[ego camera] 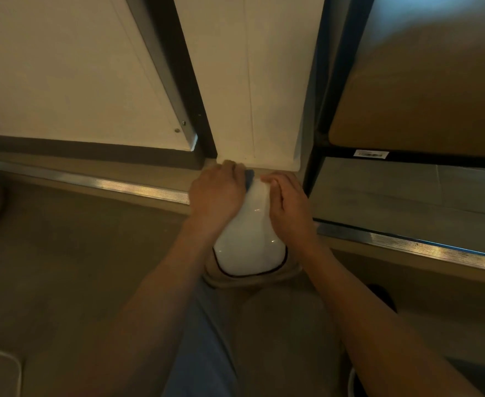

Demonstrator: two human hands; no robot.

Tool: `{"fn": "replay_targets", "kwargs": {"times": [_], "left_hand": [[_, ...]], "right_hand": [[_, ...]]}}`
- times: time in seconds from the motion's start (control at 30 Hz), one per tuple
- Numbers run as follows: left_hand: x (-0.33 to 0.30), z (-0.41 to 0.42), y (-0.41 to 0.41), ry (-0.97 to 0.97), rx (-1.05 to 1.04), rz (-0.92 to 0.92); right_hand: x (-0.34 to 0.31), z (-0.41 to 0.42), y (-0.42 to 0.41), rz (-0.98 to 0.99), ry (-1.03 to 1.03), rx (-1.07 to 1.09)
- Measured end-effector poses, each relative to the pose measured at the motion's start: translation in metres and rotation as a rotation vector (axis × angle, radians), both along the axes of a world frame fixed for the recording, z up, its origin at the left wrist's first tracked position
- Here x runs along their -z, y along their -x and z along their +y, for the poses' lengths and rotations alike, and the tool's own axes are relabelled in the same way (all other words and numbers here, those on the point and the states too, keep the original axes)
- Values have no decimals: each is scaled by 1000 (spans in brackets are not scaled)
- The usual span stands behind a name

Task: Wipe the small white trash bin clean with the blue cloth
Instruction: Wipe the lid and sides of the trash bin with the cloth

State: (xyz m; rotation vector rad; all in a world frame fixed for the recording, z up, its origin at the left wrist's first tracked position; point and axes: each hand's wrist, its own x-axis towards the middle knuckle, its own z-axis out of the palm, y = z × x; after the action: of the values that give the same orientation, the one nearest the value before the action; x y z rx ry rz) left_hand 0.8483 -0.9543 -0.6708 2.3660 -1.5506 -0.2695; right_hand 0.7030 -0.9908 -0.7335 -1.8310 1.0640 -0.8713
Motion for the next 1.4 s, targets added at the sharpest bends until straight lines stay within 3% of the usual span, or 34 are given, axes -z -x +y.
{"fn": "replay_targets", "kwargs": {"times": [0.13,0.27,0.33,0.4,0.43,0.5,0.57,0.6,0.67,0.73,0.83,0.93,1.0,1.1,1.17,1.23,1.3,1.4], "left_hand": [[21,59,31,137,231,-202],[26,79,-15,249,241,-102],[14,50,-35,128,100,6],[5,1,-45,-167,72,21],[1,-21,-43,-320,113,-19],[-2,-49,-19,-449,262,-172],[-2,-46,9,-313,381,-338],[-3,-36,13,-198,407,-284],[-1,-18,-1,-72,361,25],[-1,-10,-32,-141,247,223],[-2,-26,-59,-386,104,174],[-4,-57,-35,-513,300,-61],[-1,-73,-8,-483,425,-67],[-7,-66,3,-417,547,49],[-9,-55,-20,-425,492,219],[-8,-51,-46,-497,391,244],[-8,-58,-52,-589,311,195],[-11,-80,-23,-668,415,-3]], "right_hand": [[3,-1,1,-68,88,38],[8,-3,2,-29,109,51],[8,-3,2,-36,114,48],[6,-2,1,-57,105,42],[4,-1,1,-63,101,42],[2,0,0,-72,105,57],[3,-1,1,-108,70,88],[4,0,3,-127,42,98],[5,2,4,-141,2,97],[3,3,3,-120,7,86],[-1,2,0,-80,32,95],[-1,1,0,-94,48,81],[2,2,0,-123,31,95],[6,3,2,-154,23,129],[7,3,1,-153,20,134],[6,2,-1,-137,39,146],[6,1,-2,-121,50,151],[7,0,-3,-132,55,148]]}}
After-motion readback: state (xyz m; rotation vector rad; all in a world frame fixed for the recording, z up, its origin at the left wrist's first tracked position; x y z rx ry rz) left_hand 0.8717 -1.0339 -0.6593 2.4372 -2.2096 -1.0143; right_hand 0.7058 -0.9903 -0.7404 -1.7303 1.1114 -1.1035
